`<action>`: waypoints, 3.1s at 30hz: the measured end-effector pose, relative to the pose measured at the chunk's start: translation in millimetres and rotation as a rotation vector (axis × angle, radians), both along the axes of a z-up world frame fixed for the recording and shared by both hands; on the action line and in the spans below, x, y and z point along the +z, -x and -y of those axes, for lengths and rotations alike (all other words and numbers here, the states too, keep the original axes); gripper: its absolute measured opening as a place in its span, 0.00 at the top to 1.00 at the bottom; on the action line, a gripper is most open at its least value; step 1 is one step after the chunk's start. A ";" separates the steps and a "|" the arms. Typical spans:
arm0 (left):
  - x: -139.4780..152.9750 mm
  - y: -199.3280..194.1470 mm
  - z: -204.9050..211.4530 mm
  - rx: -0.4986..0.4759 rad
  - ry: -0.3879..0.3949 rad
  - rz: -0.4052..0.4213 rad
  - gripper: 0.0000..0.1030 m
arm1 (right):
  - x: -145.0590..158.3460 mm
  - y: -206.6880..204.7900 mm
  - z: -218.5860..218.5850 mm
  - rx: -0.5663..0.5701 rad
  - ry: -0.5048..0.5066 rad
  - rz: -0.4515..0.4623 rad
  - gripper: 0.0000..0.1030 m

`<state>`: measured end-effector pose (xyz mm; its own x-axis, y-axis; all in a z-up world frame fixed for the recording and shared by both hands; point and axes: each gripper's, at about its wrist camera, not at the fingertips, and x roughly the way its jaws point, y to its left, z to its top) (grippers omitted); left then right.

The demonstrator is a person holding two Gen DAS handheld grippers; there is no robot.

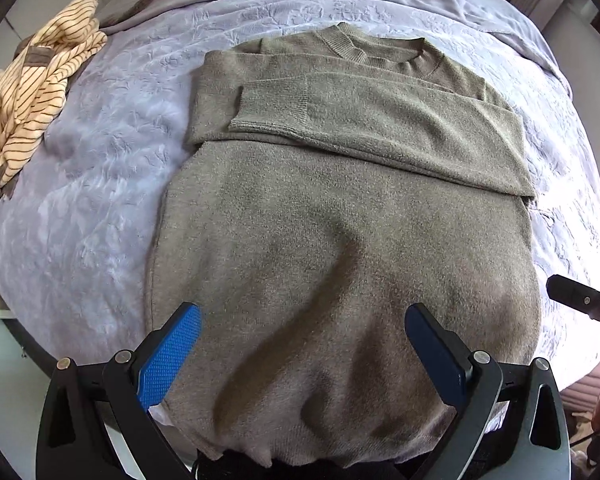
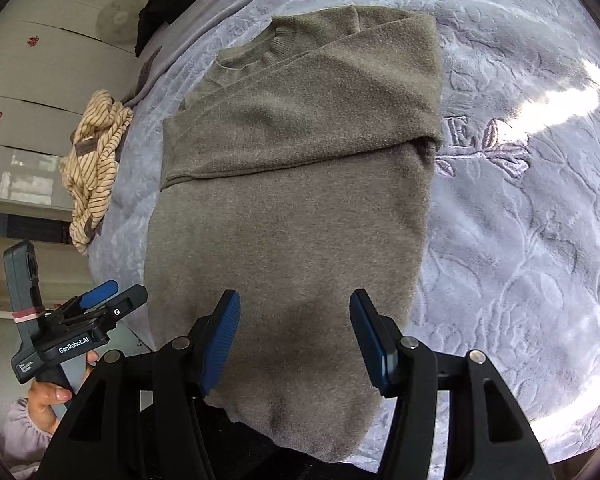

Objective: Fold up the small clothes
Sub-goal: 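Move the open right gripper toward the sweater hem, then grasp the sweater hem with the right gripper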

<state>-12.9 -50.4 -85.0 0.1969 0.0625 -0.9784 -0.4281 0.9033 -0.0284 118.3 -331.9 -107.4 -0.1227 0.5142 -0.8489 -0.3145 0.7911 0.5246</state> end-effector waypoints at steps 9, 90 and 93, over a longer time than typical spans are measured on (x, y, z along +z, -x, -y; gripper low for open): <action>-22.1 34.9 -14.5 -0.099 0.068 0.013 0.01 | 4.9 47.5 -8.8 -0.046 0.025 0.036 0.41; 7.9 59.9 -131.4 0.014 0.775 0.552 0.88 | 59.7 67.5 40.8 -0.313 -0.642 -0.087 0.87; 15.1 26.0 -144.9 0.039 0.740 0.575 0.88 | 66.4 29.0 27.8 -0.304 -0.657 -0.077 0.87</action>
<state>-38.8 94.5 -69.9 0.6737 -0.5204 -0.5247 -0.1992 0.5559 -0.8070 89.2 -359.8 -41.0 0.0594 0.9356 -0.3480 -0.0739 0.3517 0.9332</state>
